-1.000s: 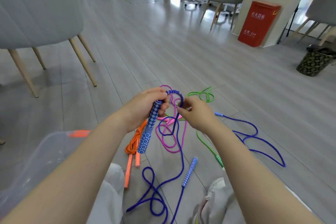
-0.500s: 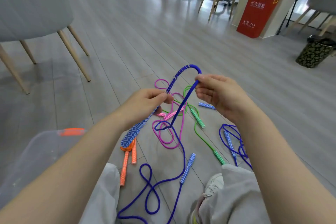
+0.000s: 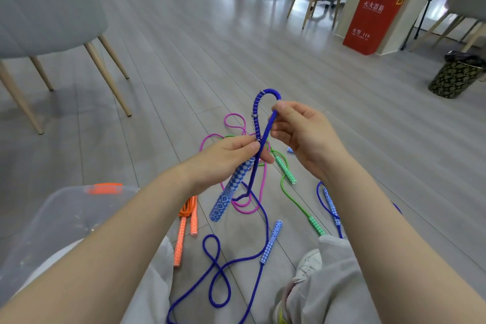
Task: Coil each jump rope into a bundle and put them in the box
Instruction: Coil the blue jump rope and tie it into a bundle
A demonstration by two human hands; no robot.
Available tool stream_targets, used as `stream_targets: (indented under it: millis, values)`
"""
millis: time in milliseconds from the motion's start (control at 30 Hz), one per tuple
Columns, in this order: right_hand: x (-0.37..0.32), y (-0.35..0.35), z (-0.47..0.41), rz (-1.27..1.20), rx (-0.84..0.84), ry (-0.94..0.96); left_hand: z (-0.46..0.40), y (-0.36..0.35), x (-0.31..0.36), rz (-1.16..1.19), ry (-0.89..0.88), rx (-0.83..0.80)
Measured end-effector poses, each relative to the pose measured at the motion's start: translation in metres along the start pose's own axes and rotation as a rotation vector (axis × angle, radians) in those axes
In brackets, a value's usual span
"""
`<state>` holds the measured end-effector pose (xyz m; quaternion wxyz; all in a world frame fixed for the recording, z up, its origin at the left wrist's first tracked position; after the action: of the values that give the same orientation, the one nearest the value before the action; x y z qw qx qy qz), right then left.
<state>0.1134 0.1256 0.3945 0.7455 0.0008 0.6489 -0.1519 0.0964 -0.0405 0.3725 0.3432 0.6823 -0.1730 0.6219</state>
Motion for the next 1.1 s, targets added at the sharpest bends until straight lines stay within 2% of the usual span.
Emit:
stream_targets:
  millis: [67, 133, 267, 367, 467, 567, 633, 700, 767, 867, 967, 1100]
  values:
    - [0.008, 0.001, -0.006, -0.011, 0.078, -0.070, -0.001, 0.000, 0.001, 0.098, -0.029, 0.027]
    - [0.021, 0.002, -0.010, 0.048, 0.048, -0.192, -0.002, 0.004, 0.005, 0.242, -0.081, 0.069]
    - [0.049, -0.004, -0.001, 0.420, -0.375, -0.266, -0.002, 0.017, 0.015, 0.661, -0.142, 0.140]
    - [0.049, 0.001, 0.006, 0.559, -0.486, -0.295, -0.002, 0.033, 0.017, 0.749, -0.177, 0.265]
    - [0.040, 0.019, 0.005, 0.673, -0.403, -0.283, -0.005, 0.058, 0.007, 0.784, -0.129, 0.454]
    - [0.034, 0.044, 0.003, 0.821, -0.295, -0.285, -0.003, 0.086, -0.006, 0.867, -0.046, 0.726]
    - [0.029, 0.060, 0.003, 0.911, -0.259, -0.289, 0.002, 0.100, -0.011, 0.778, -0.014, 0.902]
    - [0.021, 0.070, 0.005, 0.945, -0.207, -0.271, 0.004, 0.104, -0.013, 0.656, 0.000, 0.974]
    - [0.014, 0.071, 0.006, 0.912, -0.156, -0.206, 0.003, 0.096, -0.012, 0.542, 0.021, 0.923]
    - [0.008, 0.055, 0.010, 0.774, -0.149, -0.091, 0.000, 0.072, -0.012, 0.323, 0.098, 0.717]
    - [0.009, 0.029, 0.014, 0.658, -0.186, 0.008, 0.000, 0.046, -0.006, 0.252, 0.122, 0.505]
    - [0.021, 0.003, 0.008, 0.742, -0.127, 0.141, 0.002, 0.019, 0.002, 0.133, 0.141, 0.285]
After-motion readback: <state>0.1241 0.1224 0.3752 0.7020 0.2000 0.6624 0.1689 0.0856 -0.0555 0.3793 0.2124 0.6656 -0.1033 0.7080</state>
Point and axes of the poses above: each hand's wrist, its own z-axis away from the middle knuckle, its own y-axis out of the back of the hand, x = y × z, the point moved 1 cm from there along -z, towards the middle knuckle, and after that the axes turned 8 degrees about -y, right-handed, at the moved point
